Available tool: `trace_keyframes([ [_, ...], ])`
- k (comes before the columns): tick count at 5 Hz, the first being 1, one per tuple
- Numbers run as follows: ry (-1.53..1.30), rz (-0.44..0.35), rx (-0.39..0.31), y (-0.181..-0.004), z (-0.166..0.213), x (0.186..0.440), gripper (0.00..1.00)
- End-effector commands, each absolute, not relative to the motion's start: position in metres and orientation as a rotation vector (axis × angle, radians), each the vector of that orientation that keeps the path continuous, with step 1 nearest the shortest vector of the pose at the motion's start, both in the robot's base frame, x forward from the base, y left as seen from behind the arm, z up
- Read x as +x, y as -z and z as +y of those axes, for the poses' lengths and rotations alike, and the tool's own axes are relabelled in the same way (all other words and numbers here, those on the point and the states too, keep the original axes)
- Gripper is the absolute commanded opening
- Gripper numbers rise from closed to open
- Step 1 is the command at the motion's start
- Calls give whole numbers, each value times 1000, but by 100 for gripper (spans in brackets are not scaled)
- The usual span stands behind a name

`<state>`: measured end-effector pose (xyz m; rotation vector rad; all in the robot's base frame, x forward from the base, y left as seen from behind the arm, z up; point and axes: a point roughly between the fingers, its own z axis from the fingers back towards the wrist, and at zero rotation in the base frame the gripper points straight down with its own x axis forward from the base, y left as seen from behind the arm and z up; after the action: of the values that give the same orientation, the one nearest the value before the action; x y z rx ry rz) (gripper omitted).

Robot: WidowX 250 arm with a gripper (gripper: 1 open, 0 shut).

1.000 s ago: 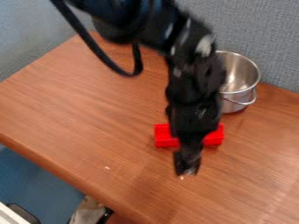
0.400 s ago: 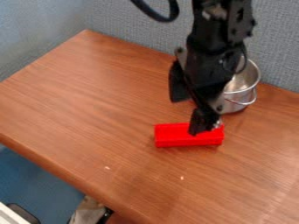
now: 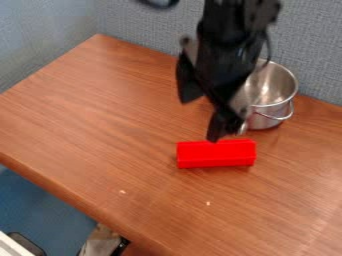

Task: Move the red object from the metal pot to the table

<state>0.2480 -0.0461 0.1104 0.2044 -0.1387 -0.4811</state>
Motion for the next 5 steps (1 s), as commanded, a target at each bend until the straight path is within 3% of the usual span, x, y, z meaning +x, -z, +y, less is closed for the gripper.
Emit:
trace_keyframes([
  [1, 487, -182, 224, -89, -46, 252, 100],
  [2, 448, -189, 218, -84, -42, 259, 100],
  [4, 430, -164, 183, -125, -43, 268, 100],
  [5, 413, -169, 173, -129, -29, 257, 100],
])
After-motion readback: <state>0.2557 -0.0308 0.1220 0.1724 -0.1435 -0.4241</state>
